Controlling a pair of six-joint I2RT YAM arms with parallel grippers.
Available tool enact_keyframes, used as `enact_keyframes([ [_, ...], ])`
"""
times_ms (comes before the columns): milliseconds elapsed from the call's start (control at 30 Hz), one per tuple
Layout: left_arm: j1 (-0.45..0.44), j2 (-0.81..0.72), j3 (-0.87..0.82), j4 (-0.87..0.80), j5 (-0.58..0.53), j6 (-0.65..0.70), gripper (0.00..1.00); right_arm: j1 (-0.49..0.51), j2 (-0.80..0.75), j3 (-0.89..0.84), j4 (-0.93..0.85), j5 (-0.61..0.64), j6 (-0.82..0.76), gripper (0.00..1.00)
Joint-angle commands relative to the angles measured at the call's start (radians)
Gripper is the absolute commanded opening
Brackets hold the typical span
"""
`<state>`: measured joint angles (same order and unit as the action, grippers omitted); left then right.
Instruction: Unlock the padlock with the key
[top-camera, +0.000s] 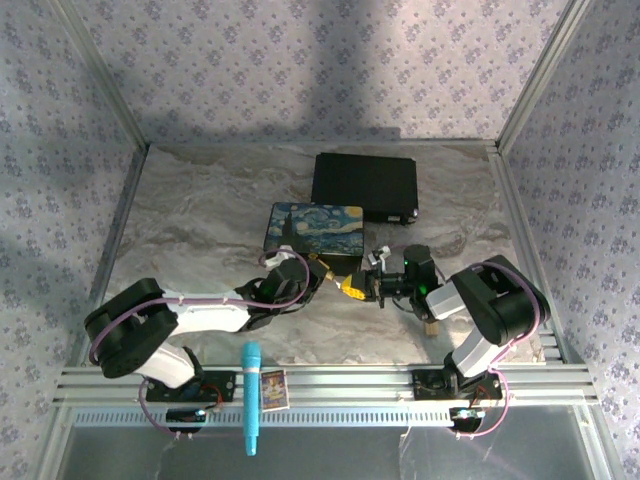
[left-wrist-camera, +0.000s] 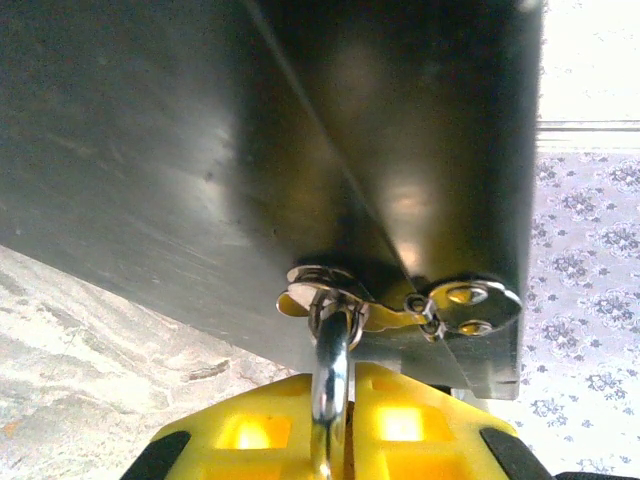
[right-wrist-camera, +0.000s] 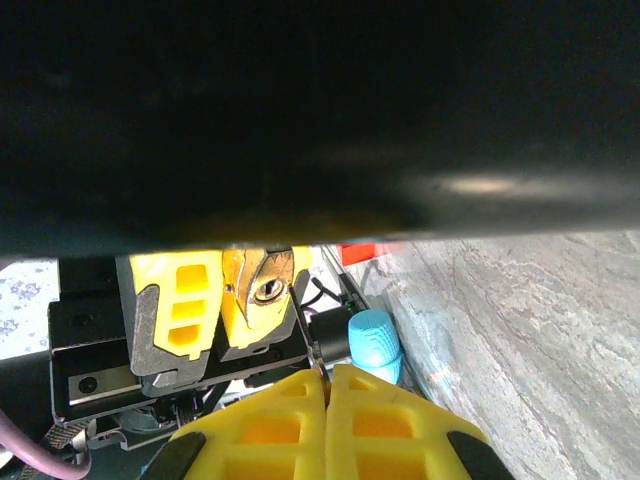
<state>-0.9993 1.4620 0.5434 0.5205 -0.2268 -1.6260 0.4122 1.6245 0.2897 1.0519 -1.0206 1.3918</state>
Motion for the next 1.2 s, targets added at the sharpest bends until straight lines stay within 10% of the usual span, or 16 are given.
enact_keyframes([
  [0,0.024,-0.012,-0.006,0.079,0.029,-0.008,0.00,-0.007,0.003,0.000,0.031,-0.018,-0.007,0.00],
  [1167,0.038,-0.003,-0.039,0.170,0.080,-0.038,0.00,-0.010,-0.038,-0.012,-0.012,-0.007,-0.040,0.00],
])
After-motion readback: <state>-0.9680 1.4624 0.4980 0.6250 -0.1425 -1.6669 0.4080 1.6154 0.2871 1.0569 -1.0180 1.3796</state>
